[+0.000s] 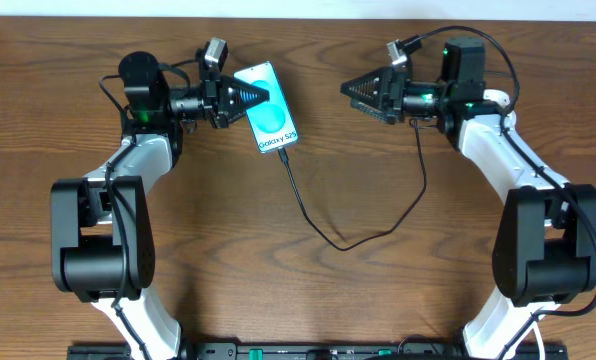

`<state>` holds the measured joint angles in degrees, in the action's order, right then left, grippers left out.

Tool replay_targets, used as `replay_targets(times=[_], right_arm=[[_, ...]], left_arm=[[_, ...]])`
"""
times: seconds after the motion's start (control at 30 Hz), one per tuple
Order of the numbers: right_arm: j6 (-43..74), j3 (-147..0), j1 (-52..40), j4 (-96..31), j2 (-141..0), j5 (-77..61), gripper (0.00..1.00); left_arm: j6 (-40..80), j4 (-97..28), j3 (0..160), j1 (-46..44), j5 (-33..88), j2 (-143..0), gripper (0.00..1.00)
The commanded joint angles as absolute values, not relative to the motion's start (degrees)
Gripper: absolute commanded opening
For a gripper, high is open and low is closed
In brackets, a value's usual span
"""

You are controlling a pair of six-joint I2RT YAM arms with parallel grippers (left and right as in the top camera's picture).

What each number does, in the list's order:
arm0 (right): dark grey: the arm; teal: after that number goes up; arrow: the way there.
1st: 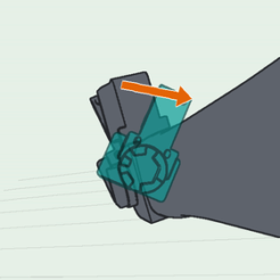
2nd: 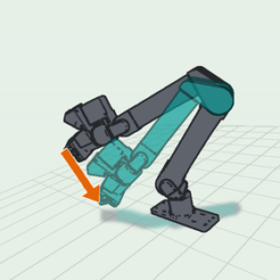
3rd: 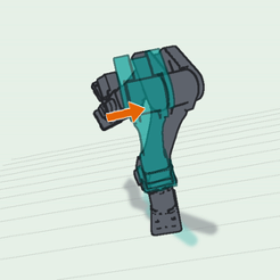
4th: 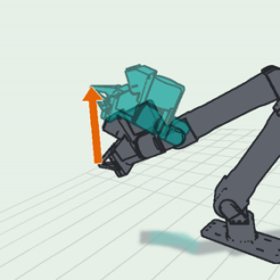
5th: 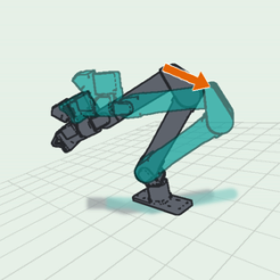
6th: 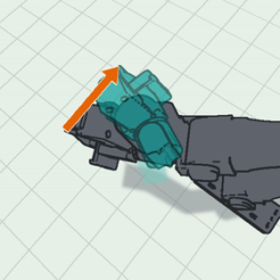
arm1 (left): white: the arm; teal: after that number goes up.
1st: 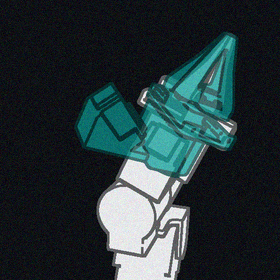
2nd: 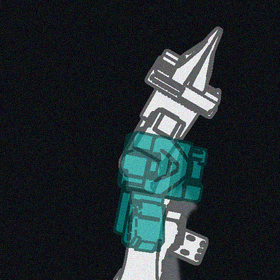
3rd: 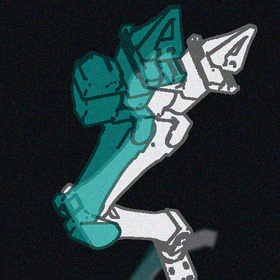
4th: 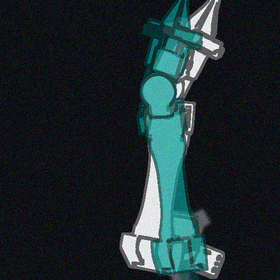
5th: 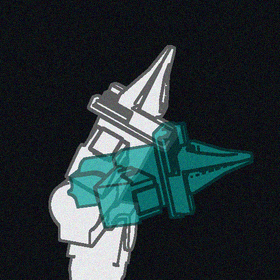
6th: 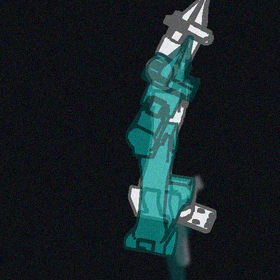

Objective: Plug charger to phone and switch on socket

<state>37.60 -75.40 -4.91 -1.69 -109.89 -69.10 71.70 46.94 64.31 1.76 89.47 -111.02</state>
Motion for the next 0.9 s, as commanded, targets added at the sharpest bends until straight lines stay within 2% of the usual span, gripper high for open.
replay_targets(times=[0.0,0.23,0.67,0.87], right_arm=[[33.4,-76.3,-3.9,-2.9,-109.7,-69.4,0.99],[33.1,-76.4,-3.8,-3.3,-109.7,-69.4,0.99],[32.9,-76.4,-4.0,-3.7,-109.7,-71.1,0.99],[32.5,-76.4,-4.8,-3.7,-109.7,-71.1,0.99]], left_arm=[[60.9,42.2,64.9,2.0,88.2,-111.2,0.07],[52.2,29.8,64.9,2.0,83.6,-111.2,0.07],[27.9,-5.4,64.9,2.0,66.9,-111.2,0.07],[22.5,-14.3,64.9,1.9,60.0,-111.2,0.07]])
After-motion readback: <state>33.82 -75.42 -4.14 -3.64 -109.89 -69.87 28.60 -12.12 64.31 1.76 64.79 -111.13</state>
